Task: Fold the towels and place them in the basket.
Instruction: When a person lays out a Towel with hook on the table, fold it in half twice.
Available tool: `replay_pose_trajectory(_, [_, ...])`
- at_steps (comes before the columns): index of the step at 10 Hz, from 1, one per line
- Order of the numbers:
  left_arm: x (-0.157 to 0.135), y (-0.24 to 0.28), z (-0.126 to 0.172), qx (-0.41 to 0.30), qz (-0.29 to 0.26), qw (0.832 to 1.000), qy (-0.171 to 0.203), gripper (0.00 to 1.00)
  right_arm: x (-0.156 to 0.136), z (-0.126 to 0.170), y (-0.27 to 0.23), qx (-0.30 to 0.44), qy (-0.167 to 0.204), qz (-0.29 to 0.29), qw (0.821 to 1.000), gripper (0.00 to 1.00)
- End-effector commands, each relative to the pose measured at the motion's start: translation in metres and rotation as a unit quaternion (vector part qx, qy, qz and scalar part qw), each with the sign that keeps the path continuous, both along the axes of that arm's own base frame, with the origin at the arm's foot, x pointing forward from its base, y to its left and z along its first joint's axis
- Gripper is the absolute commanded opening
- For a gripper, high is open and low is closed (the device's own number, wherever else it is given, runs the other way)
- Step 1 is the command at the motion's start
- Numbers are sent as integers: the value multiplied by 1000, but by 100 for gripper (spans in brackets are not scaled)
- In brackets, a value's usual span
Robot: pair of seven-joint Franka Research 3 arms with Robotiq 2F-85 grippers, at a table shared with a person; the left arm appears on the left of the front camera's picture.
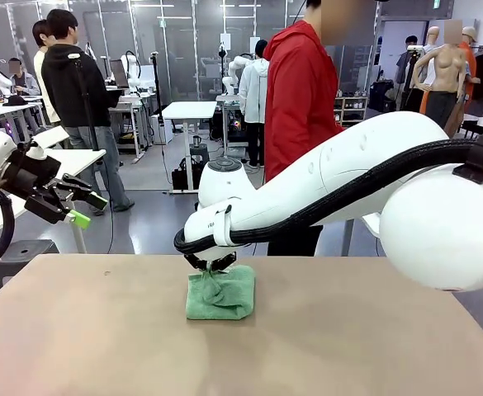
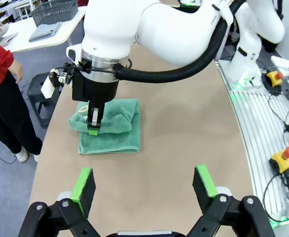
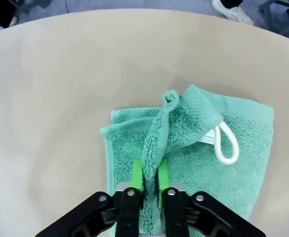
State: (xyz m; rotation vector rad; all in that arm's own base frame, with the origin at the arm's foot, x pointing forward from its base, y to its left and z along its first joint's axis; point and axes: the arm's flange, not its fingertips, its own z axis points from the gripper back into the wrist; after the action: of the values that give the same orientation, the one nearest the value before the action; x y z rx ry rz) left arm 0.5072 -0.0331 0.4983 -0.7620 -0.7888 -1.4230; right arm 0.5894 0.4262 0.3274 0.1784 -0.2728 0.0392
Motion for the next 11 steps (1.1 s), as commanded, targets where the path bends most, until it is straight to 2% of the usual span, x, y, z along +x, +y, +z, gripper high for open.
replay_pose_trajectory(1, [-2, 0, 2, -1, 0, 1000, -3, 100, -2, -2, 0, 20, -1, -1, 1000, 45])
replay_pose_trajectory(2, [-2, 0, 2, -1, 0, 1000, -3, 100, -4, -3, 1, 26, 0, 1, 1000, 26])
replay_pose_trajectory(3, [-2, 0, 2, -1, 0, 1000, -3, 100, -7, -1, 2, 35, 7, 8, 999, 64])
replay_pose_trajectory(4, [-2, 0, 2, -1, 0, 1000, -3, 100, -12, 2, 3, 46, 14, 17, 999, 46])
replay_pose_trajectory(5, [-2, 0, 2, -1, 0, 1000, -3, 100, -18, 7, 3, 56, 25, 28, 998, 84])
replay_pose_trajectory(6, [-2, 0, 2, -1, 0, 1000, -3, 100, -26, 14, 1, 72, 39, 41, 996, 66])
replay_pose_trajectory(7, [-2, 0, 2, -1, 0, 1000, -3, 100, -34, 23, -5, 76, 32, 50, 995, 100])
replay_pose_trajectory(8, [-2, 0, 2, -1, 0, 1000, -3, 100, -37, 30, -16, 54, 9, 50, 997, 100])
replay_pose_trajectory(11, [-2, 0, 2, -1, 0, 1000, -3, 100, -46, 49, -58, 53, 3, 39, 998, 100])
